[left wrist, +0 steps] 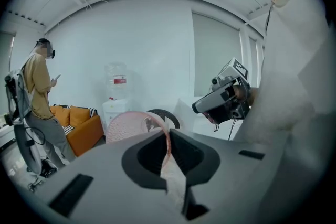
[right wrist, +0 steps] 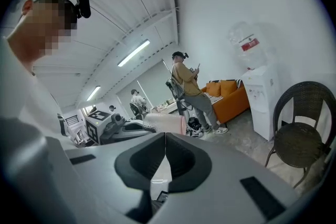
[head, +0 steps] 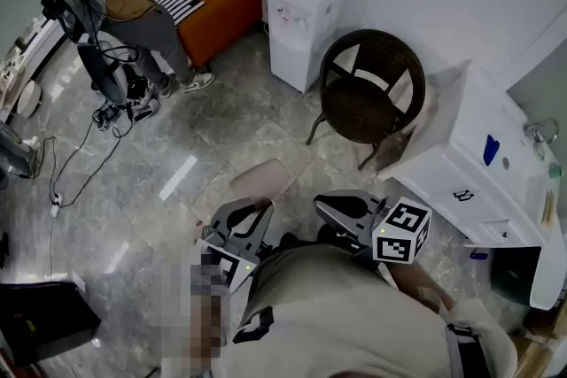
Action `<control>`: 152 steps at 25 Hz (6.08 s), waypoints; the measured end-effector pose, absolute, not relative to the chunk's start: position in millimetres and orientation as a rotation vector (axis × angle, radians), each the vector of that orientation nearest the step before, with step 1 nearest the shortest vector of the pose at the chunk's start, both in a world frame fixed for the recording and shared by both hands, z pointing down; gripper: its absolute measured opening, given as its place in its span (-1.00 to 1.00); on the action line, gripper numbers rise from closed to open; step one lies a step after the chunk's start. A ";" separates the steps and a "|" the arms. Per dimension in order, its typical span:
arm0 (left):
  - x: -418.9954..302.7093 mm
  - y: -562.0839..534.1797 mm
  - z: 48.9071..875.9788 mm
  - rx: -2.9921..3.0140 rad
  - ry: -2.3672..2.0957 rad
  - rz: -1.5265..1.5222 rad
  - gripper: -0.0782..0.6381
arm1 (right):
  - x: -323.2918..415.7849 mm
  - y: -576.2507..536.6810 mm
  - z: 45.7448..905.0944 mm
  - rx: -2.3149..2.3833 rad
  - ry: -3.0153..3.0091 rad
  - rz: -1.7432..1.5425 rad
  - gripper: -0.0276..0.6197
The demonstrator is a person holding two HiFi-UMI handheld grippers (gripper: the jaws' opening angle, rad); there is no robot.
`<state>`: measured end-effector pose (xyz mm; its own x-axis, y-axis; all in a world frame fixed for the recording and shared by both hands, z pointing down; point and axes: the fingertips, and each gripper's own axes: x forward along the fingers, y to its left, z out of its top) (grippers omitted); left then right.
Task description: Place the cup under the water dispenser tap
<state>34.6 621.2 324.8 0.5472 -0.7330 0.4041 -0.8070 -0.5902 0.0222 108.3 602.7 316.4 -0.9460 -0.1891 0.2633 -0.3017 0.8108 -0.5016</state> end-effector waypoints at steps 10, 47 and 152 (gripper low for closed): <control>8.5 621.9 330.1 2.507 -1.373 0.486 -0.59 | 90.2 613.6 330.6 0.350 -2.705 0.831 -0.83; 100.7 386.8 326.0 2.416 -1.479 0.931 -0.59 | 173.8 369.5 335.0 0.170 -2.827 1.066 -0.83; -117.7 -159.2 589.3 2.411 -0.584 1.839 -0.59 | -26.7 -106.9 420.3 0.491 -2.516 1.171 -0.83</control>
